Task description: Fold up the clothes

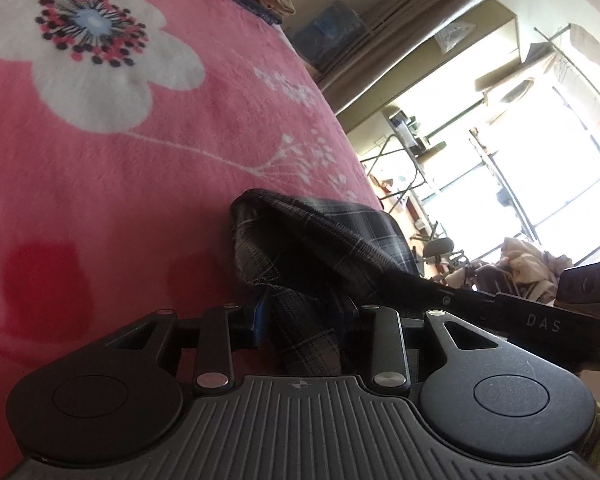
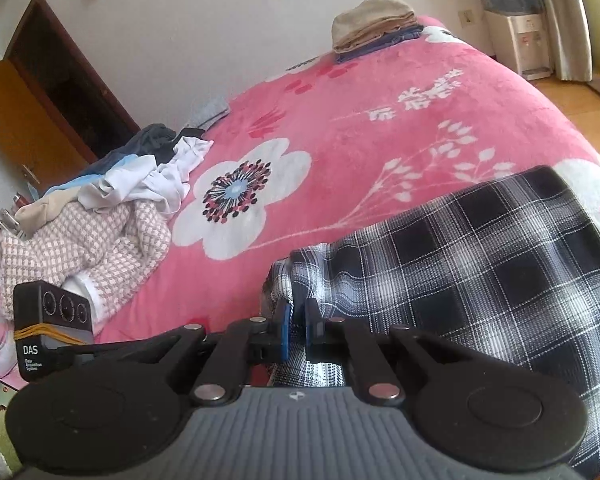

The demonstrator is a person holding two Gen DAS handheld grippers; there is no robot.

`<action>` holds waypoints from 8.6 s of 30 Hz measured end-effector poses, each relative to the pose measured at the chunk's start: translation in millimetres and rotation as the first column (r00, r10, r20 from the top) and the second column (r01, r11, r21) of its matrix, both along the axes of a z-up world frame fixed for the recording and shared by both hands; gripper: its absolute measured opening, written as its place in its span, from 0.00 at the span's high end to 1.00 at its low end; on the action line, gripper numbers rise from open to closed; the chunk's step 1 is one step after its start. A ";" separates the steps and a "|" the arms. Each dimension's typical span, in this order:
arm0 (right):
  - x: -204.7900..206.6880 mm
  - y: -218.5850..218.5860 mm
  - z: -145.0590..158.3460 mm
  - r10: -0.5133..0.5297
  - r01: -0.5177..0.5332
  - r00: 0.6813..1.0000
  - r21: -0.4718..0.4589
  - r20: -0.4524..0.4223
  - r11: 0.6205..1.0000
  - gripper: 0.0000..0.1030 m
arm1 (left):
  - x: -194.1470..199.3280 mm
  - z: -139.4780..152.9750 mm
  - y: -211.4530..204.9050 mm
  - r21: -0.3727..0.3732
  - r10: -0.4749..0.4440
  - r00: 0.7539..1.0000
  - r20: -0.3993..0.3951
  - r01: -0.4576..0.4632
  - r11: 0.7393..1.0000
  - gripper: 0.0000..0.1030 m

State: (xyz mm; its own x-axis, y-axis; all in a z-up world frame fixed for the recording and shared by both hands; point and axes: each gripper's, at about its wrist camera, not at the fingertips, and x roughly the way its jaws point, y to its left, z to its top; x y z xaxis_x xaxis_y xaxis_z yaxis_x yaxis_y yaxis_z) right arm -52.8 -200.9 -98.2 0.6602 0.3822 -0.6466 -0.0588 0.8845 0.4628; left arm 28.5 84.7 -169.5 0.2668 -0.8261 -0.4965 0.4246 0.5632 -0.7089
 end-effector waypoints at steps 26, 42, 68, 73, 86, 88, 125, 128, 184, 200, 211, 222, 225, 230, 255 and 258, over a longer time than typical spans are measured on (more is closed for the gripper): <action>-3.3 3.1 -6.9 0.019 -0.019 1.000 0.042 0.004 0.999 0.93 | 23.0 -29.4 -14.4 -0.165 -0.063 0.989 -0.131 0.041 0.985 0.77; -4.1 6.1 -11.9 0.025 -0.025 1.000 0.051 -0.011 0.998 0.93 | 39.0 -46.5 34.4 -0.303 0.144 0.915 -0.377 -0.269 0.914 0.66; 3.8 41.7 -20.6 0.182 -0.195 0.979 -0.165 -0.088 0.967 0.91 | 52.5 -72.9 -0.9 -0.399 0.058 0.800 -0.597 -0.359 0.844 0.42; -0.9 60.4 -23.7 0.263 -0.282 0.959 -0.279 -0.104 0.918 0.76 | 49.9 -73.6 13.4 -0.402 0.073 0.784 -0.617 -0.394 0.827 0.34; -71.1 56.0 2.3 0.356 -0.368 0.930 -0.294 -0.096 0.882 0.29 | 9.2 -42.1 54.8 -0.352 0.155 0.832 -0.533 -0.384 0.853 0.09; -87.5 49.6 8.5 0.345 -0.356 0.934 -0.289 -0.089 0.889 0.28 | -5.0 -34.7 57.5 -0.335 0.147 0.853 -0.501 -0.348 0.876 0.09; -119.1 -103.3 -1.0 -0.240 0.258 0.966 -0.305 0.096 0.917 0.83 | -98.1 -16.2 -36.8 0.072 -0.220 0.971 -0.093 0.227 0.971 0.80; -112.9 -94.9 -4.3 -0.174 0.213 0.973 -0.296 0.153 0.931 0.82 | -99.0 -16.6 -36.2 0.080 -0.209 0.973 -0.099 0.217 0.973 0.78; -113.1 -105.2 -43.9 -0.198 0.223 0.972 -0.244 0.123 0.944 0.54 | -58.5 72.7 -74.7 0.168 0.001 0.956 0.292 -0.053 0.984 0.47; -112.7 -102.5 -42.4 -0.215 0.240 0.969 -0.259 0.122 0.935 0.54 | -154.4 25.9 -118.6 0.487 -0.415 0.788 0.455 0.171 0.857 0.48; -111.9 -99.7 -41.8 -0.226 0.250 0.967 -0.273 0.118 0.929 0.54 | -160.3 24.4 -119.0 0.504 -0.419 0.771 0.479 0.150 0.851 0.47; -111.2 -99.5 -41.7 -0.227 0.251 0.967 -0.275 0.116 0.928 0.53 | -160.2 25.0 -118.8 0.498 -0.412 0.780 0.471 0.151 0.854 0.46; -111.3 -99.8 -41.8 -0.228 0.252 0.967 -0.275 0.116 0.928 0.53 | -159.4 25.5 -118.5 0.493 -0.406 0.787 0.465 0.150 0.857 0.46; -111.3 -99.6 -41.8 -0.230 0.254 0.966 -0.275 0.117 0.927 0.53 | -157.4 26.2 -117.6 0.485 -0.395 0.798 0.455 0.150 0.862 0.46; -110.8 -100.3 -41.3 -0.231 0.255 0.966 -0.278 0.115 0.926 0.53 | -156.9 25.8 -118.1 0.482 -0.390 0.802 0.453 0.148 0.864 0.46; -111.2 -100.2 -41.3 -0.231 0.255 0.966 -0.278 0.115 0.926 0.53 | -157.5 25.8 -117.6 0.482 -0.390 0.802 0.453 0.148 0.864 0.46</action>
State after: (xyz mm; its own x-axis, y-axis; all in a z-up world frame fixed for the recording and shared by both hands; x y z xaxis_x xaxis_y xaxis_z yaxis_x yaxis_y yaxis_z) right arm -164.0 -301.1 -139.6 0.7624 0.0089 -0.6470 0.1492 0.9706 0.1891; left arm -128.9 -32.9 -143.7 0.3794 -0.6588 -0.6496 0.8341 0.5474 -0.0680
